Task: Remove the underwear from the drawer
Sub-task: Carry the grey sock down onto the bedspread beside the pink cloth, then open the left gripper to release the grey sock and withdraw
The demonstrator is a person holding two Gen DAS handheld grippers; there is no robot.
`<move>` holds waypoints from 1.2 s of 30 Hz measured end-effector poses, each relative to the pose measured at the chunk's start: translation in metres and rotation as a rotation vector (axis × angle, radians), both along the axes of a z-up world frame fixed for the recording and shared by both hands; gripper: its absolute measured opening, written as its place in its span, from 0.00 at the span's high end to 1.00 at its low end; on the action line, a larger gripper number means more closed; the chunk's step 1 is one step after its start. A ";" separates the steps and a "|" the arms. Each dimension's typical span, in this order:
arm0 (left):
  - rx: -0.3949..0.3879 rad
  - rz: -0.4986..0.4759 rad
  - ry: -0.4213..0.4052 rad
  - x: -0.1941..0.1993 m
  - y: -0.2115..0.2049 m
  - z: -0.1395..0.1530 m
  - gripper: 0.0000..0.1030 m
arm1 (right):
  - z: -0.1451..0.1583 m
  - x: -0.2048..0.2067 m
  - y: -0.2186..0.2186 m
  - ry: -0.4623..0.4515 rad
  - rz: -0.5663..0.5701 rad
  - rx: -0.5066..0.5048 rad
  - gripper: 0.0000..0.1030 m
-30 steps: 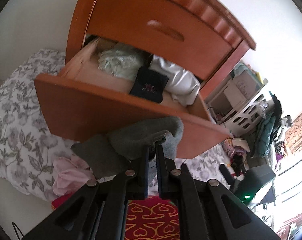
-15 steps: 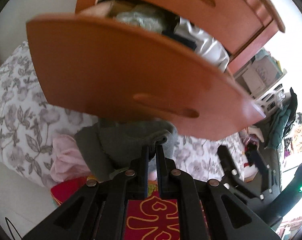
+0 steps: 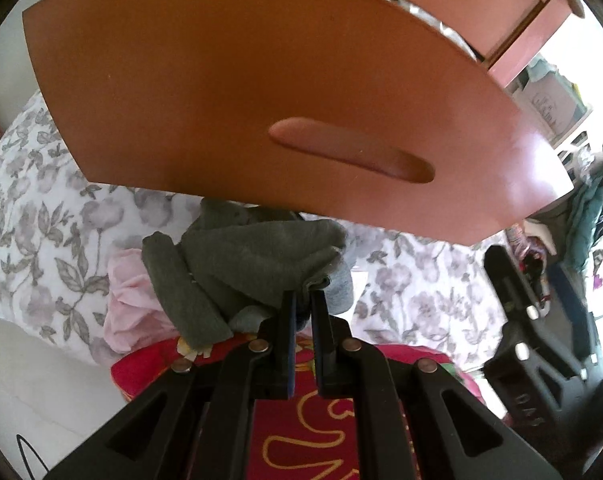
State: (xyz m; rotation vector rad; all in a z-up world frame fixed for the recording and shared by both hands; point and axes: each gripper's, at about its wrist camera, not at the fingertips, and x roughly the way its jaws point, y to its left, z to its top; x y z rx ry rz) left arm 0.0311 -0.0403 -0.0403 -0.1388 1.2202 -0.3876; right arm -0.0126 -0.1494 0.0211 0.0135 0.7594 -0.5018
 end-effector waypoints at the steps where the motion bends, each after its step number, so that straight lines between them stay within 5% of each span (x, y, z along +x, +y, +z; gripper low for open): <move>1: 0.011 -0.002 0.002 0.000 -0.001 -0.002 0.93 | 0.000 0.000 0.001 0.000 0.000 0.000 0.00; 12: 0.069 0.000 0.039 0.000 0.000 -0.011 0.84 | 0.000 0.000 0.000 0.000 0.000 0.000 0.00; 17: 0.079 0.003 0.025 -0.002 0.000 -0.005 0.65 | 0.000 0.000 0.000 0.000 0.000 0.001 0.00; 30: 0.059 0.034 -0.029 -0.004 0.008 0.019 0.45 | 0.000 0.001 0.000 0.001 0.000 0.001 0.00; 36: 0.068 0.061 -0.074 -0.003 0.013 0.024 0.27 | 0.000 0.000 -0.001 0.001 0.000 0.002 0.00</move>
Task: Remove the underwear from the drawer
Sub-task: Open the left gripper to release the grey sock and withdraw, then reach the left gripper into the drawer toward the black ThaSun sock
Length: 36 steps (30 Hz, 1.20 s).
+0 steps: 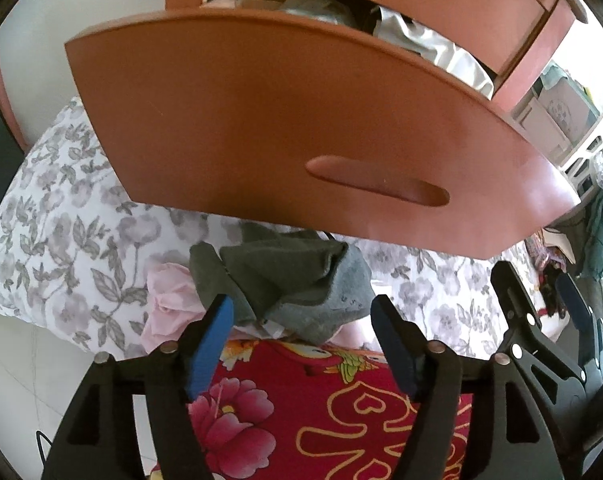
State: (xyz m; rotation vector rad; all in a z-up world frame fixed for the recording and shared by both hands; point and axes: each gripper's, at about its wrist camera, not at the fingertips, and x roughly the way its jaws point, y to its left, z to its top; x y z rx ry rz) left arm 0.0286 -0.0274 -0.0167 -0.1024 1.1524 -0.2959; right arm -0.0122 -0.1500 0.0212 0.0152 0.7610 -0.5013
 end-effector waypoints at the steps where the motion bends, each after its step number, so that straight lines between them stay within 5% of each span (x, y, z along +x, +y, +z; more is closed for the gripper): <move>1: -0.002 0.004 -0.006 0.000 0.001 0.001 0.21 | 0.000 0.000 0.000 0.000 0.000 0.000 0.00; 14: -0.043 0.040 -0.085 -0.001 0.009 0.015 0.07 | -0.001 0.000 0.001 0.002 0.001 0.001 0.00; 26: -0.112 0.026 -0.313 -0.017 0.013 0.063 0.01 | -0.001 0.000 0.001 0.002 0.001 0.001 0.00; 36: -0.246 0.020 -0.472 -0.026 0.022 0.089 0.01 | -0.001 0.000 0.001 0.001 0.000 0.003 0.00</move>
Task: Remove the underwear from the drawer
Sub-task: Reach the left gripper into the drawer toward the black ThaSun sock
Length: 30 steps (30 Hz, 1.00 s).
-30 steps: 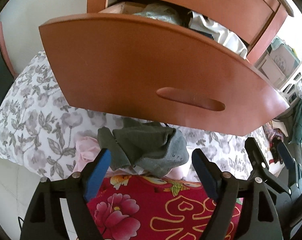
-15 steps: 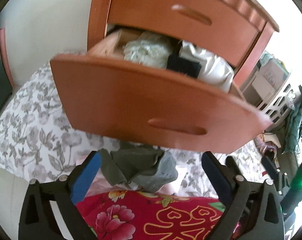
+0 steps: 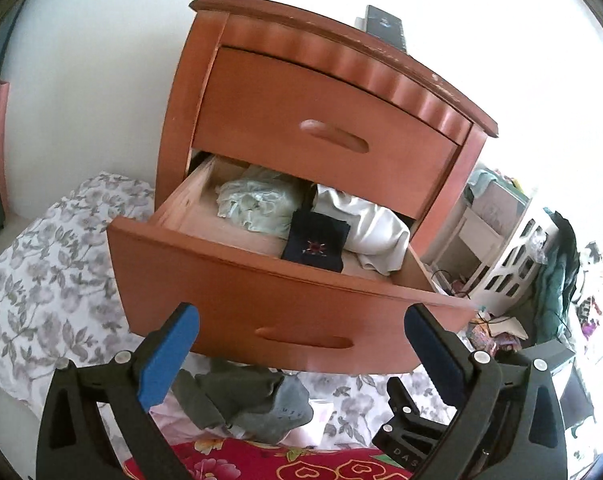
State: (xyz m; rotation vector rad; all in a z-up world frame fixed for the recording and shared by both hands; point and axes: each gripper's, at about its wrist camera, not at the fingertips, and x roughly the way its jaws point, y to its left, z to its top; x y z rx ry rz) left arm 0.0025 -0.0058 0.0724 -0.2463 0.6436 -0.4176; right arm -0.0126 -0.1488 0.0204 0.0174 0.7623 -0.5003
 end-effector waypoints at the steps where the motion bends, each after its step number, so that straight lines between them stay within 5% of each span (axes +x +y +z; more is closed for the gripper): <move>1: 0.008 -0.010 0.002 0.001 -0.001 0.001 0.01 | 0.000 0.000 -0.001 0.000 0.000 0.000 0.00; 16: 0.030 -0.042 -0.052 0.029 0.002 0.042 0.01 | 0.000 -0.001 -0.001 0.001 0.001 0.001 0.00; 30: 0.318 -0.016 -0.062 0.074 -0.040 0.075 0.01 | 0.001 -0.001 -0.004 0.003 0.001 0.020 0.00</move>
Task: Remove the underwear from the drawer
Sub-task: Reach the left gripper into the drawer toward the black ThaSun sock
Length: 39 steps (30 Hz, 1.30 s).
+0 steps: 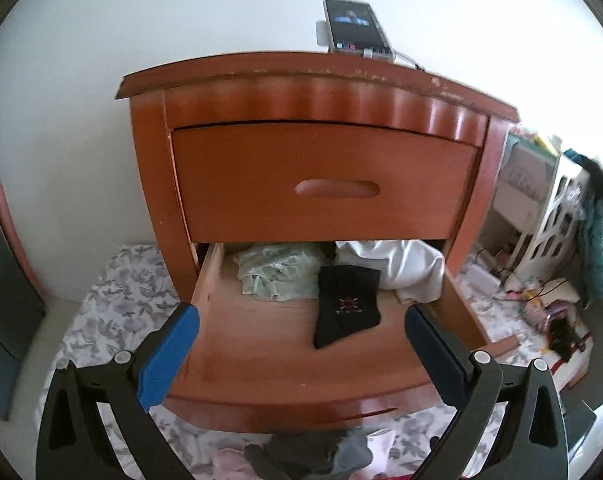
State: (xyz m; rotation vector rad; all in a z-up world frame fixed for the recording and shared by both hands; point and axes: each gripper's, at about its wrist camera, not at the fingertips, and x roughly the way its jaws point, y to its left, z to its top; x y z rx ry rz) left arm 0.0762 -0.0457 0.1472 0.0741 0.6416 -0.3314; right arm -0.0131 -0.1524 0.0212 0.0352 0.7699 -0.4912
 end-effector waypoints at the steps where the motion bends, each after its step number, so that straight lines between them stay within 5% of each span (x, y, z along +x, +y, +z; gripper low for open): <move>1: 0.018 0.003 0.004 0.003 -0.003 0.000 0.01 | 0.000 0.000 0.000 0.002 0.000 0.002 0.00; 8: 0.101 -0.035 0.087 0.032 -0.029 -0.005 0.01 | -0.003 0.001 -0.003 0.009 0.000 0.026 0.00; 18: 0.139 0.013 0.415 0.082 -0.061 -0.053 0.01 | -0.008 0.002 -0.009 0.026 0.002 0.066 0.00; 24: 0.117 0.064 0.540 0.105 -0.074 -0.076 0.01 | -0.011 0.003 -0.014 0.032 -0.002 0.099 0.00; 39: 0.272 0.050 0.639 0.138 -0.120 -0.115 0.01 | -0.015 0.003 -0.022 0.031 0.001 0.168 0.00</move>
